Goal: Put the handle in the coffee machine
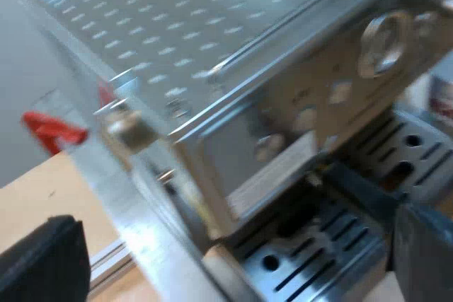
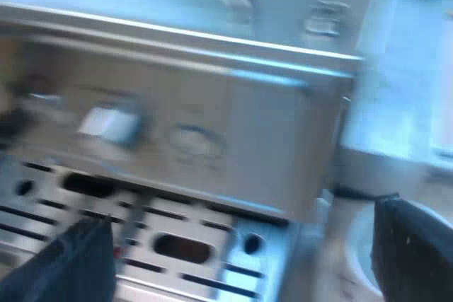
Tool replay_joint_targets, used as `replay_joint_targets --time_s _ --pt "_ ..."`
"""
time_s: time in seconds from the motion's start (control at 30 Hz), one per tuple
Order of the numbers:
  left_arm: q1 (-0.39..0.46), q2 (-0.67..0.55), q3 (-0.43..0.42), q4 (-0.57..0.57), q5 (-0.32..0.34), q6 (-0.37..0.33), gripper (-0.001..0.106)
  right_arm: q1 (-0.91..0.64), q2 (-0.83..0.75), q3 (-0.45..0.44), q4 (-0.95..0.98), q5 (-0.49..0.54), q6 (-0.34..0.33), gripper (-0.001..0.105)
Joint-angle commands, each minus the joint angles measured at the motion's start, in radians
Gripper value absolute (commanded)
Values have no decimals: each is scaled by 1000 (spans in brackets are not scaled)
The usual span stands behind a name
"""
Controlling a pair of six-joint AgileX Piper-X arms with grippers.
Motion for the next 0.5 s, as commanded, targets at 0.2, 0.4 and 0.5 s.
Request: replay_joint_targets --time_s 0.2,0.4,0.5 --pt "116 -24 -9 27 3 -47 88 -189 -70 -11 76 -10 -13 75" --pt "130 -69 -9 27 3 -122 88 -323 -124 -11 89 28 -13 75" --pt "130 -84 -9 36 3 -160 88 -381 -164 -1 89 75 -13 75"
